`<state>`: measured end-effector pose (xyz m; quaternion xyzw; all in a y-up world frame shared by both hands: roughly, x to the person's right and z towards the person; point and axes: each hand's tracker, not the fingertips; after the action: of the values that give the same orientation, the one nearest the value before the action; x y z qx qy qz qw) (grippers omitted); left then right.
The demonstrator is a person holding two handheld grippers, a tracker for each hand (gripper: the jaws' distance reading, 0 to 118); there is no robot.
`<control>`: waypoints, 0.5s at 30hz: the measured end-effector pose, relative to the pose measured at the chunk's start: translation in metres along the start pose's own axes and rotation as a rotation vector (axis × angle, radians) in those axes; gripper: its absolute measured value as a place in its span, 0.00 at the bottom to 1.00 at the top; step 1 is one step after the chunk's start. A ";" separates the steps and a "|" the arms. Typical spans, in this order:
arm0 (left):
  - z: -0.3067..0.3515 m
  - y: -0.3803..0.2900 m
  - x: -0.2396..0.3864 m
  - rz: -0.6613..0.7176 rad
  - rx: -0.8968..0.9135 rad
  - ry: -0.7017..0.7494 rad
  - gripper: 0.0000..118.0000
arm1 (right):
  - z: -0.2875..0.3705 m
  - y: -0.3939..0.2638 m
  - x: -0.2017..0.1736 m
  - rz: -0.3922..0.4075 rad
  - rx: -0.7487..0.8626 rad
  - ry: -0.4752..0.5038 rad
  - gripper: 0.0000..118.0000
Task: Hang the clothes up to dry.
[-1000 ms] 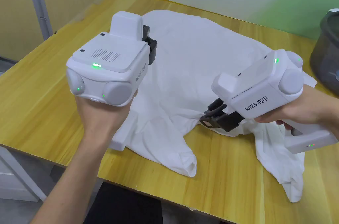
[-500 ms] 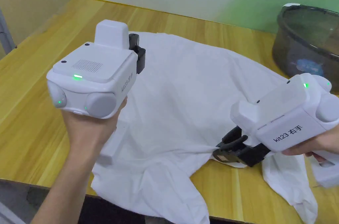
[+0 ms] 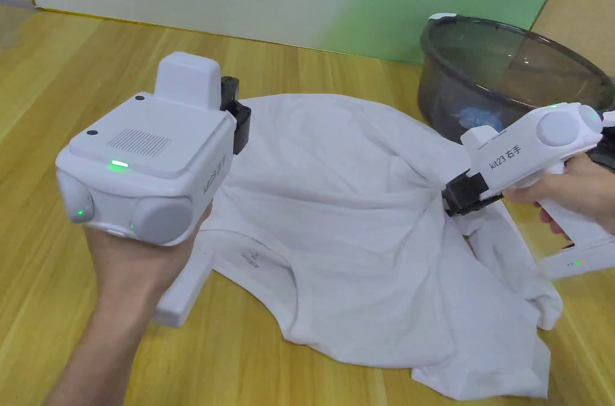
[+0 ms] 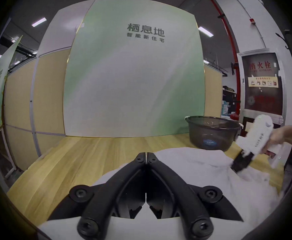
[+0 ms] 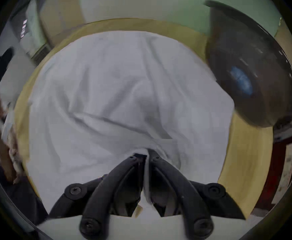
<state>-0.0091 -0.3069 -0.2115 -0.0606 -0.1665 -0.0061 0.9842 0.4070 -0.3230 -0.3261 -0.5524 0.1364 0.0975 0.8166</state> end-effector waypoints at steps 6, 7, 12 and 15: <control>-0.010 -0.011 -0.007 -0.018 -0.030 0.001 0.00 | -0.030 0.071 -0.022 -0.160 0.143 -0.193 0.07; -0.010 -0.014 -0.010 -0.020 -0.034 0.007 0.00 | -0.040 0.088 -0.029 -0.089 0.134 -0.202 0.07; -0.017 -0.022 -0.029 -0.031 -0.066 0.058 0.00 | -0.071 0.159 -0.042 0.010 0.135 -0.255 0.07; -0.021 -0.023 -0.042 -0.031 -0.079 0.091 0.00 | -0.077 0.175 -0.054 0.037 0.146 -0.240 0.07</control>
<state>-0.0427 -0.3323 -0.2423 -0.0965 -0.1220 -0.0308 0.9873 0.2927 -0.3299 -0.4879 -0.4733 0.0547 0.1679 0.8630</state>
